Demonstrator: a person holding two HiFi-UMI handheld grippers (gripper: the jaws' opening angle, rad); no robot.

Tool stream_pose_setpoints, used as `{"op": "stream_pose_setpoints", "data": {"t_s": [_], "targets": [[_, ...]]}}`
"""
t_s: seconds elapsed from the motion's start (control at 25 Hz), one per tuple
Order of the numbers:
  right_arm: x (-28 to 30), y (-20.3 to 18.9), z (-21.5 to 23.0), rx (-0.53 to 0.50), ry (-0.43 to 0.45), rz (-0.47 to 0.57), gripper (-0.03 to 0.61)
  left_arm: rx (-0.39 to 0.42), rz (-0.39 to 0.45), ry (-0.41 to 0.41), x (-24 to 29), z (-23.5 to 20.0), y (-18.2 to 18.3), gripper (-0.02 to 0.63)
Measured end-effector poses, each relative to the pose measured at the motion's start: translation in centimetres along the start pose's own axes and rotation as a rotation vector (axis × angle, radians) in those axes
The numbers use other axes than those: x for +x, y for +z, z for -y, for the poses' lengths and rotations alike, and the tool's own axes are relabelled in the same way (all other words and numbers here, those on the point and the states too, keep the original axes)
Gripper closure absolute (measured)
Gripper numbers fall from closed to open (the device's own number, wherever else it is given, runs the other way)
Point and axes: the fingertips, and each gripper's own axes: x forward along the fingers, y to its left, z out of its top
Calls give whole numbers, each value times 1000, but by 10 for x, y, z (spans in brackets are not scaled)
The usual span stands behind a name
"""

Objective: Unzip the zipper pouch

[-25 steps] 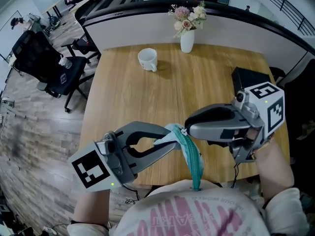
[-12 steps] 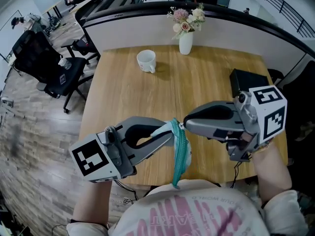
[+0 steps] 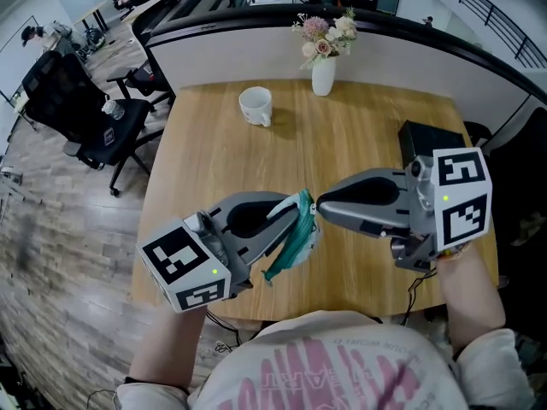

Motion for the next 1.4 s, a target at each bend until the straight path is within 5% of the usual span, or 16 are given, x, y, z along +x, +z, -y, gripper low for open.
{"op": "stream_pose_setpoints", "data": {"t_s": [0.4, 1.16, 1.4], "targets": [[13, -15, 15, -74, -91, -115, 580, -112, -12, 149, 3, -25, -14, 601], [27, -26, 14, -79, -133, -155, 580, -242, 88, 245, -9, -36, -12, 603], [37, -35, 11, -81, -136, -187, 580, -336, 181, 276, -16, -43, -4, 603]]}}
